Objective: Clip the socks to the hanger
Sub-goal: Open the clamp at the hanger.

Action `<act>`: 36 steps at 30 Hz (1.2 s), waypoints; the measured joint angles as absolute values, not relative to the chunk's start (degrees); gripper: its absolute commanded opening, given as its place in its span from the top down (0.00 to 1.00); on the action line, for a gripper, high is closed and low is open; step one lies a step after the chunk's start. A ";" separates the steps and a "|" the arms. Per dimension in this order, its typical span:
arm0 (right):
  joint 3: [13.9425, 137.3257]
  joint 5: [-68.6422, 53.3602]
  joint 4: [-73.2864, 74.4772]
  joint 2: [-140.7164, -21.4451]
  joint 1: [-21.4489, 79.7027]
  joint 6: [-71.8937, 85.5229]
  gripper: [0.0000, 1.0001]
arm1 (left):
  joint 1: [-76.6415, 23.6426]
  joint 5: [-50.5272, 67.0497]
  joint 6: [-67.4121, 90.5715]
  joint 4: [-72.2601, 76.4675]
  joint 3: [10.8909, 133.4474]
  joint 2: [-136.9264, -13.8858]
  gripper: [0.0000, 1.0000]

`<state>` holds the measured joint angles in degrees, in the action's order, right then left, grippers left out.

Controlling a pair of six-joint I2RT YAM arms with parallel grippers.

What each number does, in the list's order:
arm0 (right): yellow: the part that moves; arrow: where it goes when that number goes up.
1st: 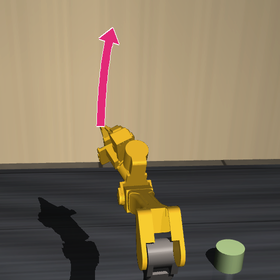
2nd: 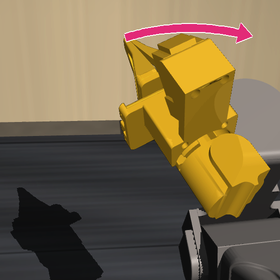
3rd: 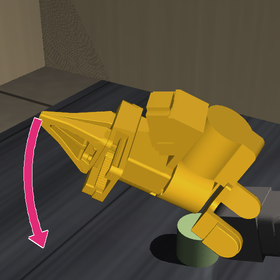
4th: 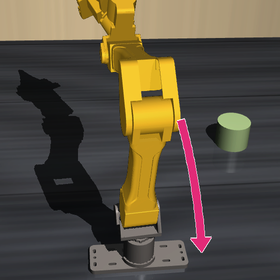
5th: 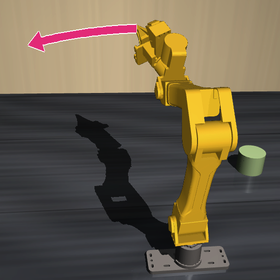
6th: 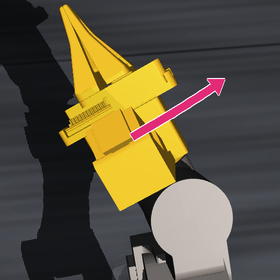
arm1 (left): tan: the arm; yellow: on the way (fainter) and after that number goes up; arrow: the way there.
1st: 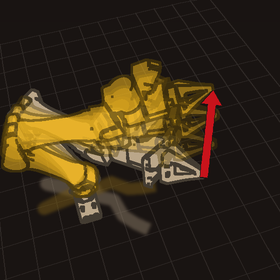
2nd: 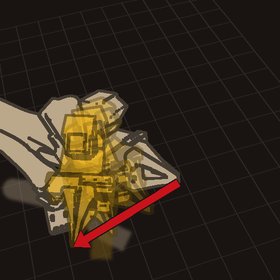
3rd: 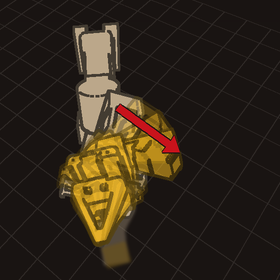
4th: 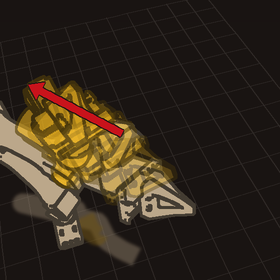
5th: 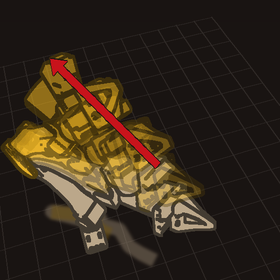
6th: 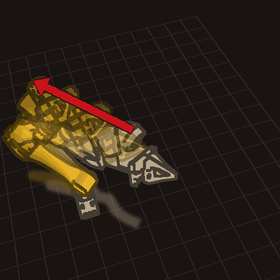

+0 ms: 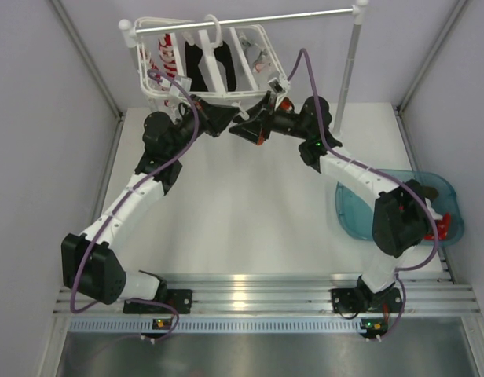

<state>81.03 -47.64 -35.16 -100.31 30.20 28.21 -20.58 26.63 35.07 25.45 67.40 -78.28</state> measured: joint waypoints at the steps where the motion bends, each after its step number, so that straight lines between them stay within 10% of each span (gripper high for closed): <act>1: 81.08 -46.98 -33.56 -99.79 30.39 26.65 0.47 | -20.58 26.50 35.03 25.19 67.40 -78.28 1.00; 16: 83.07 -34.89 -19.42 -95.88 33.36 -0.47 0.52 | -20.80 26.33 34.44 22.13 67.85 -78.28 1.00; 24: 83.37 -29.74 -17.21 -95.72 35.00 -12.19 1.00 | -20.95 26.89 34.33 20.64 68.90 -78.28 1.00; 28: 83.35 -28.32 -17.12 -95.72 35.29 -13.82 1.00 | -20.95 26.30 34.39 20.36 68.93 -78.26 0.61; 36: 83.35 -27.24 -17.28 -95.70 35.51 -12.29 1.00 | -21.41 20.53 34.39 18.81 68.90 -75.75 0.41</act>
